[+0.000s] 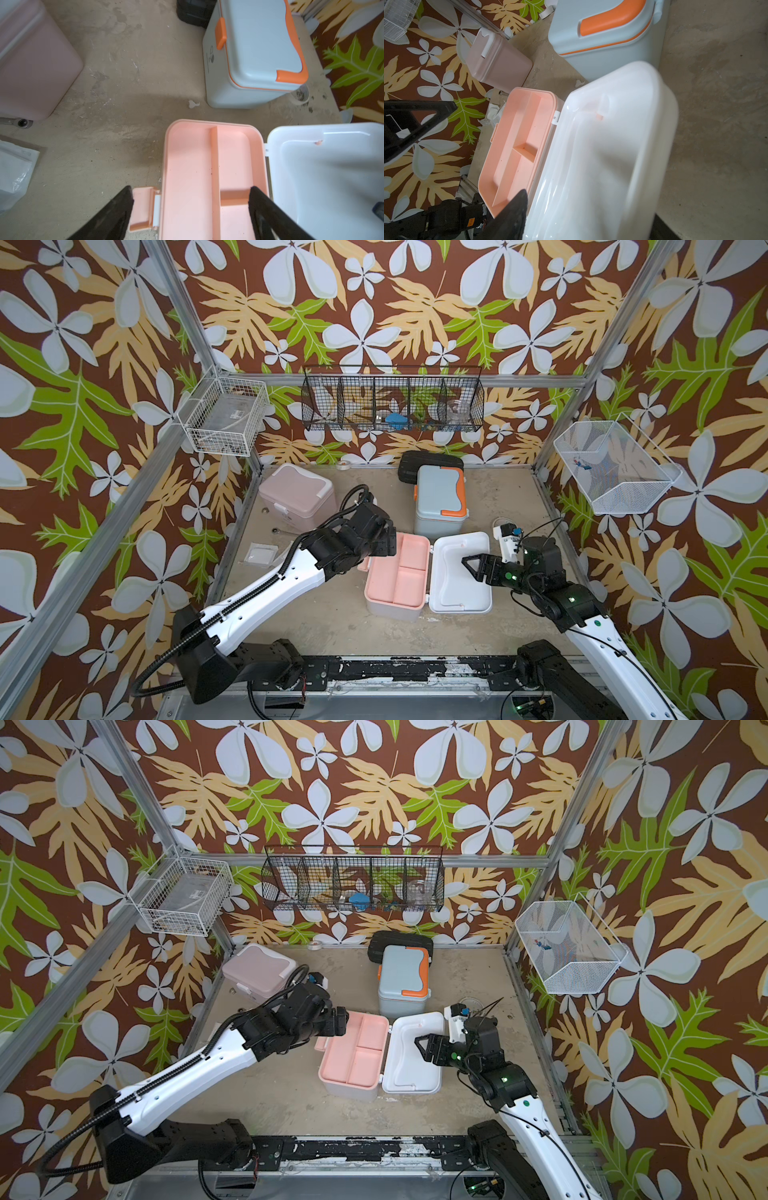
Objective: Open first aid kits and take out gauze
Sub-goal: Pick up the compartment layer from the first aid kit.
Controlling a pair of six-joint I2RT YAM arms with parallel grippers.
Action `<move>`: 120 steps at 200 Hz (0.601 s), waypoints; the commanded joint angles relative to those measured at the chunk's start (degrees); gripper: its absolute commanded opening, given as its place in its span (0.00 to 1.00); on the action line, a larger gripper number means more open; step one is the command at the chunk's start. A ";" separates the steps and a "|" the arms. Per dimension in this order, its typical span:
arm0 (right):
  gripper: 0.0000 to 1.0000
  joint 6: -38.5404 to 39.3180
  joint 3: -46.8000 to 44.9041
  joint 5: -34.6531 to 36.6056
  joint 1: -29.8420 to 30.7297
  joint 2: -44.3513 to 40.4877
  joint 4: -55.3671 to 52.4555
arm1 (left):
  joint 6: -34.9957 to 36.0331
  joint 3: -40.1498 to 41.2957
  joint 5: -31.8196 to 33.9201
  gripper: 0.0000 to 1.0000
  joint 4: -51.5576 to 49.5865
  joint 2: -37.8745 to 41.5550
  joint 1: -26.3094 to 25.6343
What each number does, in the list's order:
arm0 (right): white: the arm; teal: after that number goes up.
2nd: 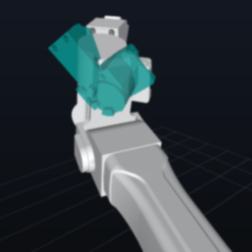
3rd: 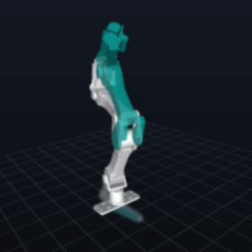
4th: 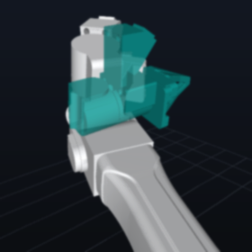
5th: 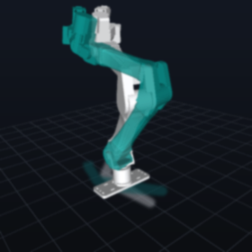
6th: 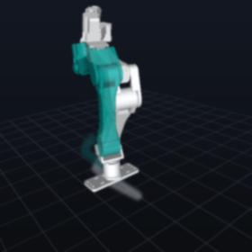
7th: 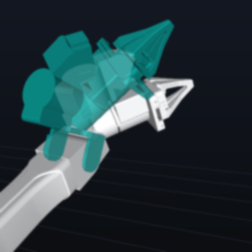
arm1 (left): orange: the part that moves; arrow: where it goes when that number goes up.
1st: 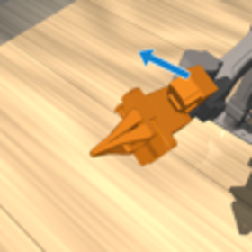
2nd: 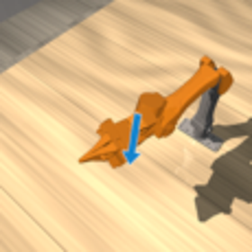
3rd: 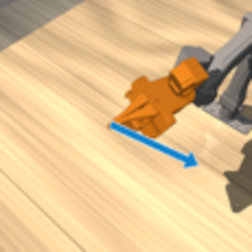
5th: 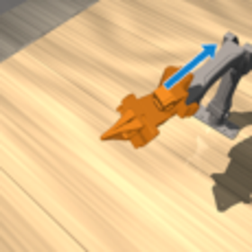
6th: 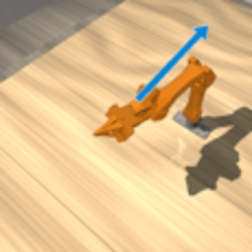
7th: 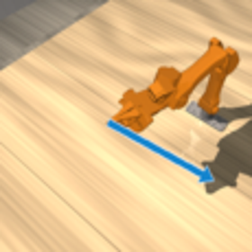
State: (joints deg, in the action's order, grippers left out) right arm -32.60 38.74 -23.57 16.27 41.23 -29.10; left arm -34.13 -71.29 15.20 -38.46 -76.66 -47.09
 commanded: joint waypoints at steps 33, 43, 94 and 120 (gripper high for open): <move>0.73 0.42 -0.06 0.37 0.06 -0.47 1.49 | 3.22 -5.51 -1.07 0.62 -4.02 -10.55 -3.31; 0.74 0.40 -0.11 0.44 0.03 -0.54 1.55 | 3.41 -6.22 -1.06 0.58 -4.29 -12.16 -3.77; 0.74 0.44 -0.33 0.07 0.05 -0.54 1.72 | 4.02 -9.01 0.38 0.44 -5.94 -19.78 -5.74; 0.74 0.43 -0.42 -0.10 0.03 -0.63 1.82 | 4.38 -10.18 1.67 0.30 -6.80 -22.50 -5.83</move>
State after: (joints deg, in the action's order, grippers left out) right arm -32.58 38.59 -23.59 16.27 40.71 -29.10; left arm -30.74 -80.49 14.87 -43.22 -97.67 -52.77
